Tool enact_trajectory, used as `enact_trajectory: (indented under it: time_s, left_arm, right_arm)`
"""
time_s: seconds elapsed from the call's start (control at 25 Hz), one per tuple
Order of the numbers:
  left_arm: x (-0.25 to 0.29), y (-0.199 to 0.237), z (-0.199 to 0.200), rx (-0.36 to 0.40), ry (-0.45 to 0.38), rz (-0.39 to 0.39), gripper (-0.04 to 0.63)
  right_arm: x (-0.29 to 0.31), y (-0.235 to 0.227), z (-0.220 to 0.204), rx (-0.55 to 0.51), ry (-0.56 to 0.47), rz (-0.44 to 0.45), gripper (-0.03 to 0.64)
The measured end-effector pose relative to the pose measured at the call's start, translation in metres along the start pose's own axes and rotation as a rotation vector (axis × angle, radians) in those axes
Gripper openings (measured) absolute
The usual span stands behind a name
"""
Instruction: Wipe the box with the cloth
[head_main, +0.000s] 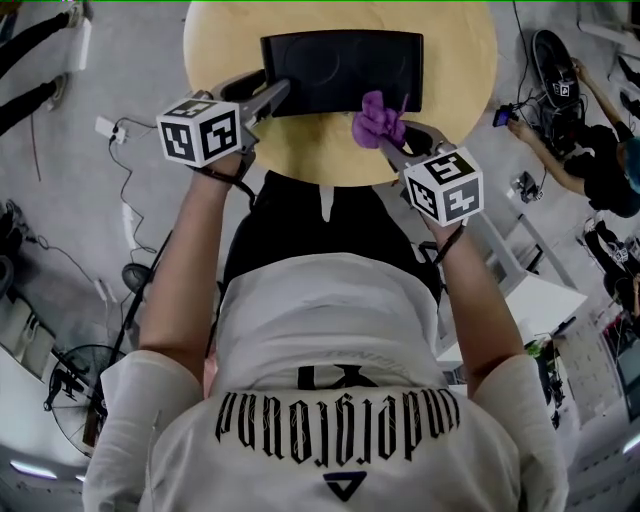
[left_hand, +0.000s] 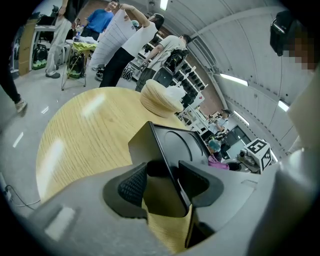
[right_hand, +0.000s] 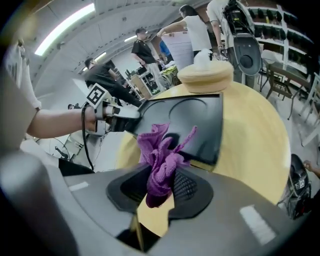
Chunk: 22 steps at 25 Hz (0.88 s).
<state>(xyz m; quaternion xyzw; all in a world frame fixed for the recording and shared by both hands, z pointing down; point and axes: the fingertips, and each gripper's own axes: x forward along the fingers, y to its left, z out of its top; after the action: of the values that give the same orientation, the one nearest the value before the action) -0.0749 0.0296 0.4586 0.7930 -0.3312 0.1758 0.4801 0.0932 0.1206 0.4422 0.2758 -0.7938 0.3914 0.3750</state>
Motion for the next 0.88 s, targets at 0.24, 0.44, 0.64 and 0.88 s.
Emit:
enact_trajectory:
  time_s: [0.24, 0.44, 0.64, 0.88]
  left_arm:
    - [0.001, 0.001, 0.0, -0.006, -0.003, -0.001, 0.215]
    - [0.0, 0.001, 0.0, -0.007, -0.008, -0.004, 0.215]
    - [-0.001, 0.0, 0.001, -0.007, -0.011, -0.007, 0.215]
    - [-0.002, 0.0, 0.001, -0.003, -0.011, -0.009, 0.215]
  right_arm:
    - [0.053, 0.068, 0.022, -0.078, 0.023, 0.125, 0.104]
    - [0.102, 0.108, 0.034, -0.066, 0.023, 0.156, 0.103]
    - [0.117, 0.118, 0.037, -0.016, 0.0, 0.157, 0.103]
    - [0.097, 0.082, 0.031, 0.325, -0.073, 0.145, 0.103]
